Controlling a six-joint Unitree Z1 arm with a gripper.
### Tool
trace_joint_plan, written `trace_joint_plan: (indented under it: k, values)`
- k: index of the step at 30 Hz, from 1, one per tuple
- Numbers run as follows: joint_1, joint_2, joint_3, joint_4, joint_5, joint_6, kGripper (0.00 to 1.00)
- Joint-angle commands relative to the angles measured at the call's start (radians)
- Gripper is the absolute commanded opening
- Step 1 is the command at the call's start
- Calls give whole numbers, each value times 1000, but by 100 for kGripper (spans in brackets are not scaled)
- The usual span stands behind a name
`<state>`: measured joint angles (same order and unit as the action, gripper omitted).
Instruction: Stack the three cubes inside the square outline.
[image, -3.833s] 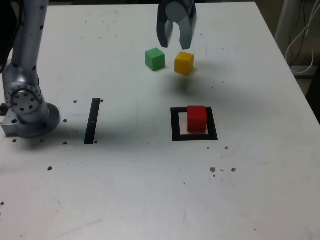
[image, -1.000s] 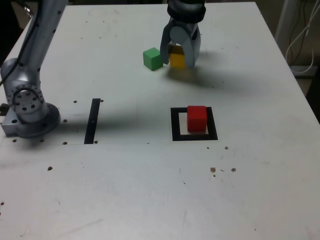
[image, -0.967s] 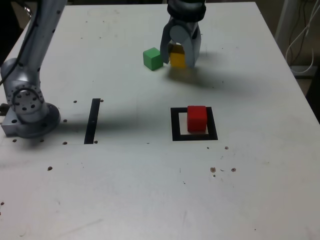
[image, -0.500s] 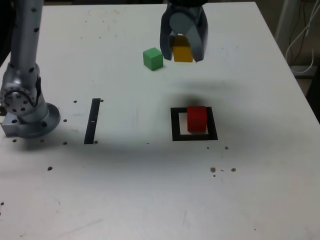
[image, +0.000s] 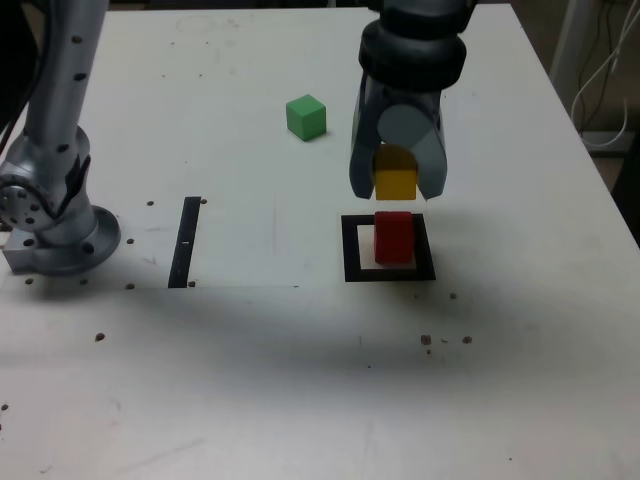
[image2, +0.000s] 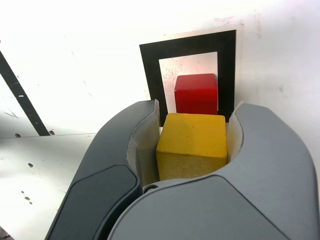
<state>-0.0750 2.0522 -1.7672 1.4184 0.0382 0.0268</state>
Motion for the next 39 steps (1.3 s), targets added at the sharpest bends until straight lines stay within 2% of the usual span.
trace_joint_plan:
  k: [1,20,24,34,39]
  values:
    - [4,10,6,3,-3,-4,18]
    - [9,53,57,-52,-52,-7,19]
    - [9,59,57,-76,-64,-6,24]
    - [18,60,82,-101,-54,-9,39]
    - [19,61,83,-106,-58,-8,51]
